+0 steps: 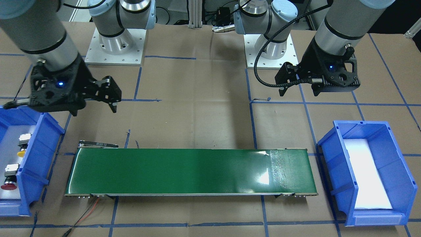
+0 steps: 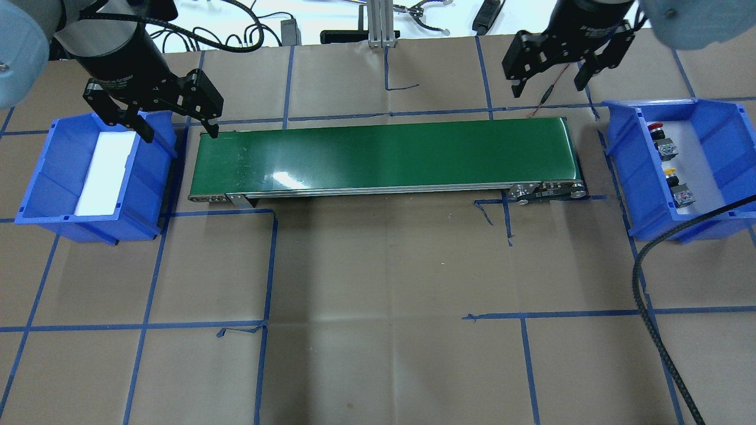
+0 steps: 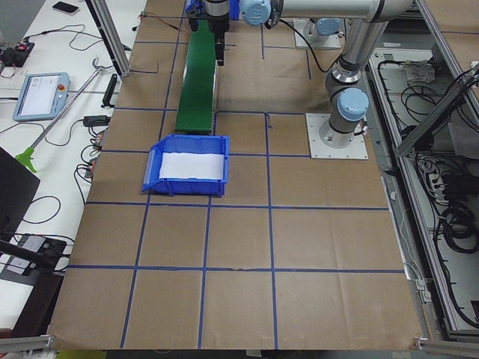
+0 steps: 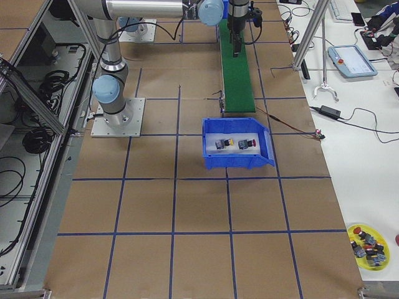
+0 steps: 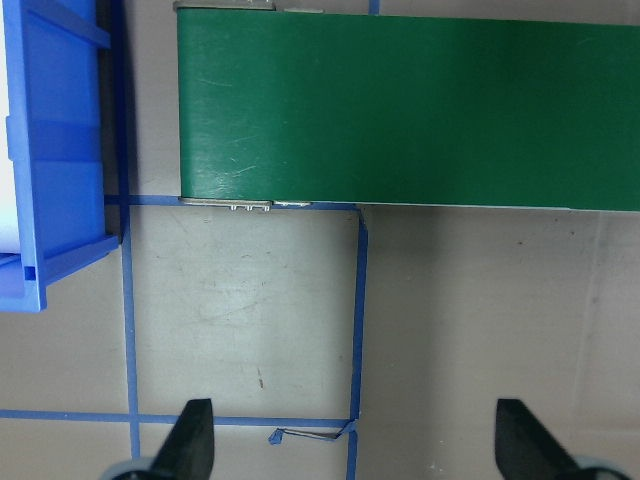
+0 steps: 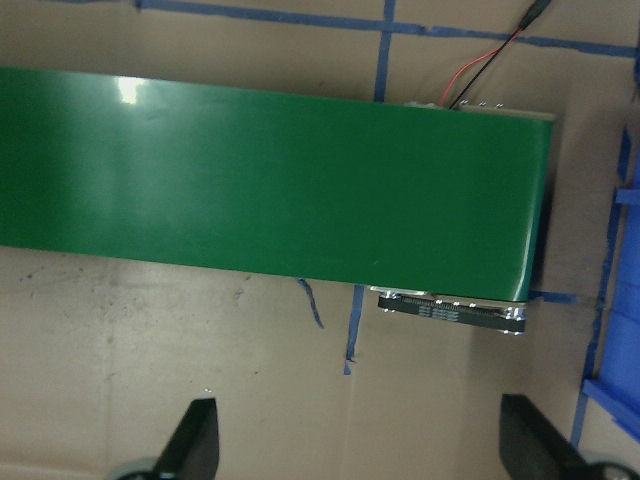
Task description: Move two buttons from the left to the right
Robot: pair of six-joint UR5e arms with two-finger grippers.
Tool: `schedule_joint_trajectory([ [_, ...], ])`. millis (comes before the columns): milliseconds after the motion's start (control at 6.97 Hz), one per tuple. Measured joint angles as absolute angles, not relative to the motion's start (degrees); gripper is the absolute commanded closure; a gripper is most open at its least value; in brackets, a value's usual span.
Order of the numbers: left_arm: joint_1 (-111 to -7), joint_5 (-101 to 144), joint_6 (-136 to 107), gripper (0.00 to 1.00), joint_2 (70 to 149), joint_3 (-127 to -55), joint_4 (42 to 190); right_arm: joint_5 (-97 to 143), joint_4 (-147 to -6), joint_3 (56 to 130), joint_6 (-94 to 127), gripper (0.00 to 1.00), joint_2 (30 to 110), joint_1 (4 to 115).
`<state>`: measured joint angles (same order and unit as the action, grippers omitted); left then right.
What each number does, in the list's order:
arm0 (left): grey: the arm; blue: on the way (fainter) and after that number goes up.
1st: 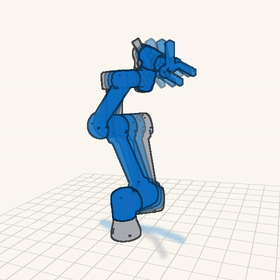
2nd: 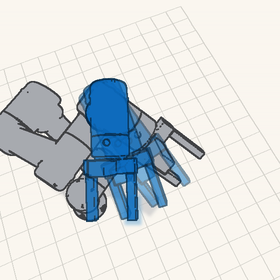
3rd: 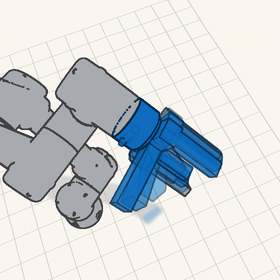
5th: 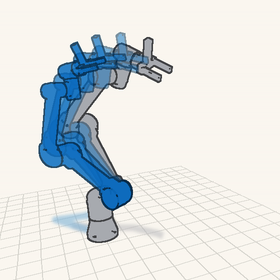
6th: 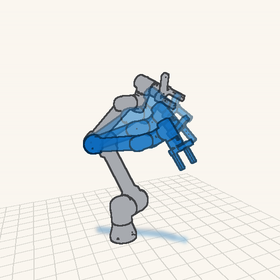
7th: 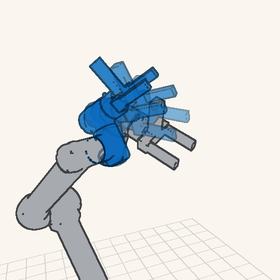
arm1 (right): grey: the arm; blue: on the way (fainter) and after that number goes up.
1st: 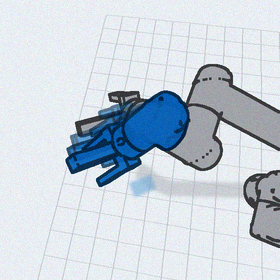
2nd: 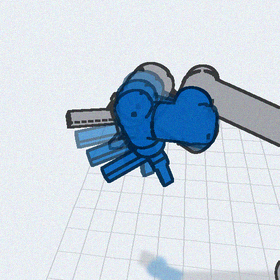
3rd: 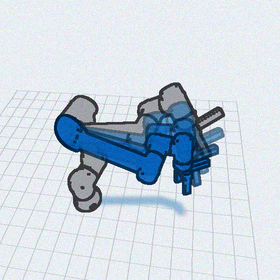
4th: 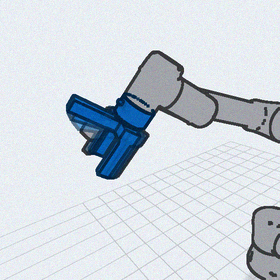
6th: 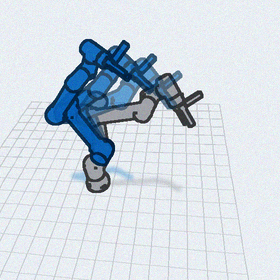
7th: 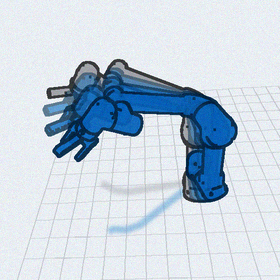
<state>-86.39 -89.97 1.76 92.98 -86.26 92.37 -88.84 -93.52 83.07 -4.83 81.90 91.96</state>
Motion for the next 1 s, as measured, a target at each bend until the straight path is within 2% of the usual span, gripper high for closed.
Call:
schedule_joint_trajectory([
  [717, -86.36, -90.12, 1.76, 0.00, 92.65, -86.75, 92.37, -88.75, -93.58, 93.21, -0.19, 0.00, 91.27, 94.25],
  [1004, -86.34, -90.15, 1.76, 0.00, 92.61, -86.81, 92.37, -89.03, -93.99, 94.43, -0.16, 0.00, 92.46, 94.10],
])
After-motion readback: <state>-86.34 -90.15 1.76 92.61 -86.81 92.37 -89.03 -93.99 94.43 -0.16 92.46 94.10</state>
